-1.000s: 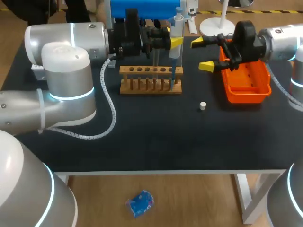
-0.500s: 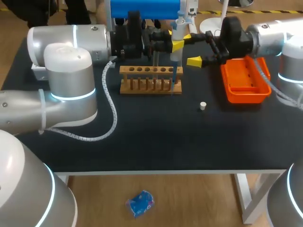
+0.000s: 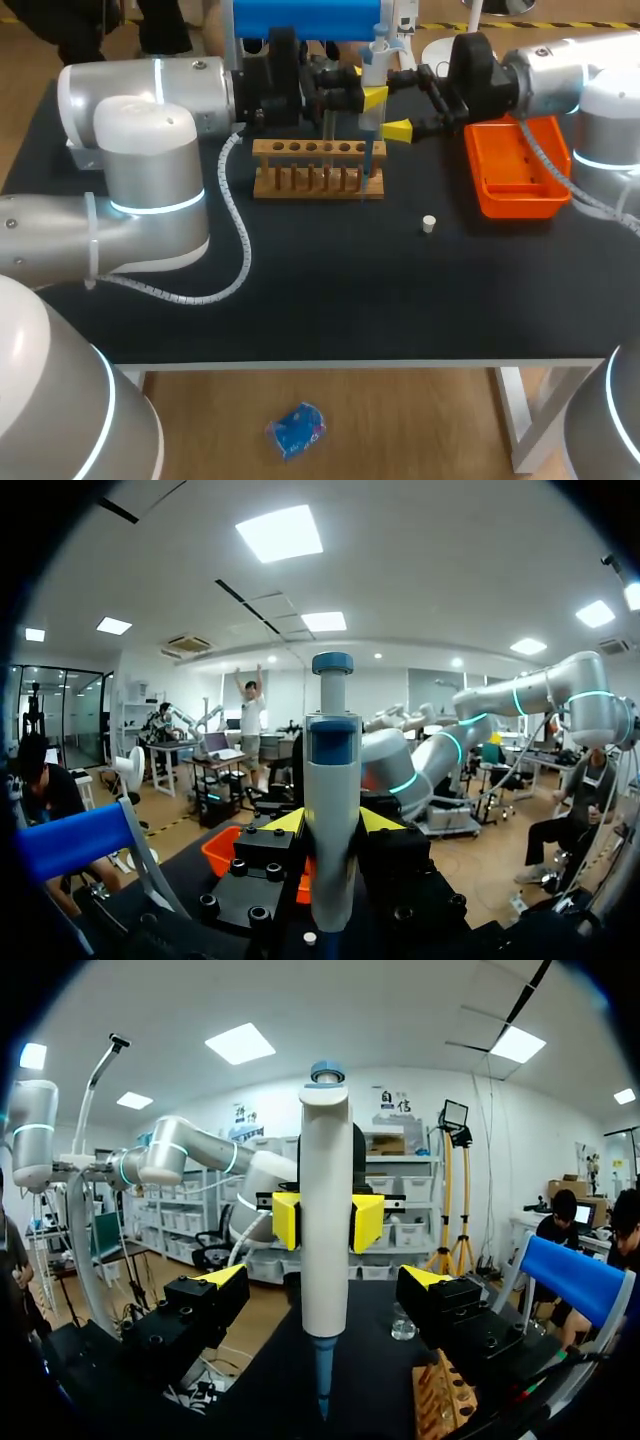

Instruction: Invert the test tube, pick up the pipette, mount the tip to pipette, aspirate from beaker and dispense into the tube, eject the tip, return the pipette, and cap with the stopper.

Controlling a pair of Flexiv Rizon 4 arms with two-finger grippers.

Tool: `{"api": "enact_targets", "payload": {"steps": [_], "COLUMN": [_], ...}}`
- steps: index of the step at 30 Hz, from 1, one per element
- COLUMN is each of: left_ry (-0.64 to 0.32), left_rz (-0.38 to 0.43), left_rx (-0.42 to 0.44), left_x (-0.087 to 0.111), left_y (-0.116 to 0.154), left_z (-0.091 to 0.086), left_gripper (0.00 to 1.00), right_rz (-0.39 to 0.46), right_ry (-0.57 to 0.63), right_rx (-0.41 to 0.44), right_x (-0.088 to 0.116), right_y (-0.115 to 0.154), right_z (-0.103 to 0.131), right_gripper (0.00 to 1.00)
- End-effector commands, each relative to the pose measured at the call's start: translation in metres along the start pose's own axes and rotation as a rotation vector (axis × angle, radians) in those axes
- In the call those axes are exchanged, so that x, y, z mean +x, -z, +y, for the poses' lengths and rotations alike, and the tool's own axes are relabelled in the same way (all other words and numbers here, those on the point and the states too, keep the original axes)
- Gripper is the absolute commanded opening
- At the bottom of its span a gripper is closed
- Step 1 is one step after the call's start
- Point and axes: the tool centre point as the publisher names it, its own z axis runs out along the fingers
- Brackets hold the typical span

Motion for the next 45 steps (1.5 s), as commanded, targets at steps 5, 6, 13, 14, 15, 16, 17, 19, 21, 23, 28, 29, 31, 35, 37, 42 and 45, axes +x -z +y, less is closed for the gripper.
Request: {"api": "enact_targets", "payload": {"steps": [5,6,13,14,15,16,17,19,21,23,28,29,31,35,37,42,45], "left_ry": [-0.001,-0.001,-0.001,-0.001,-0.001,-0.001,-0.001,-0.001,-0.001,-0.001,-0.001,-0.001,-0.001,-0.001,-0.001,-0.001,-0.001], "left_rz": [-0.005,-0.005,-0.005,-0.005,-0.005,-0.005,-0.005,-0.005,-0.005,-0.005,-0.005,-0.005,-0.005,-0.005,-0.005,-0.005,-0.005], "left_rx": [0.006,0.006,0.006,0.006,0.006,0.006,0.006,0.006,0.006,0.006,0.006,0.006,0.006,0.006,0.006,0.006,0.006], "left_x": [0.001,0.001,0.001,0.001,0.001,0.001,0.001,0.001,0.001,0.001,0.001,0.001,0.001,0.001,0.001,0.001,0.001], "left_y": [-0.001,-0.001,-0.001,-0.001,-0.001,-0.001,-0.001,-0.001,-0.001,-0.001,-0.001,-0.001,-0.001,-0.001,-0.001,-0.001,-0.001], "left_z": [0.001,0.001,0.001,0.001,0.001,0.001,0.001,0.001,0.001,0.001,0.001,0.001,0.001,0.001,0.001,0.001,0.001], "left_gripper": [0.0,0.0,0.0,0.0,0.0,0.0,0.0,0.0,0.0,0.0,0.0,0.0,0.0,0.0,0.0,0.0,0.0], "right_rz": [0.007,0.008,0.012,0.013,0.014,0.014,0.015,0.015,0.015,0.014,0.01,0.01,0.011,0.012,0.013,0.014,0.014], "right_ry": [0.004,0.004,0.005,0.006,0.005,0.005,0.006,0.007,0.007,0.009,0.011,0.008,0.005,0.001,0.0,-0.001,-0.001], "right_rx": [-0.01,-0.011,-0.019,-0.022,-0.023,-0.024,-0.025,-0.027,-0.029,-0.029,-0.036,-0.037,-0.041,-0.042,-0.042,-0.038,-0.038], "right_x": [-0.004,-0.004,-0.005,-0.005,-0.005,-0.006,-0.006,-0.006,-0.006,-0.006,-0.006,-0.006,-0.005,-0.005,-0.004,-0.004,-0.004], "right_y": [-0.009,-0.01,-0.014,-0.015,-0.015,-0.016,-0.017,-0.017,-0.017,-0.017,-0.016,-0.016,-0.016,-0.016,-0.017,-0.017,-0.016], "right_z": [0.001,0.001,0.002,0.002,0.003,0.003,0.003,0.003,0.004,0.005,0.006,0.006,0.006,0.005,0.005,0.005,0.005], "right_gripper": [1.0,1.0,1.0,1.0,1.0,0.95,0.9,0.85,0.72,0.55,0.47,0.46,0.45,0.43,0.42,0.38,0.32]}}
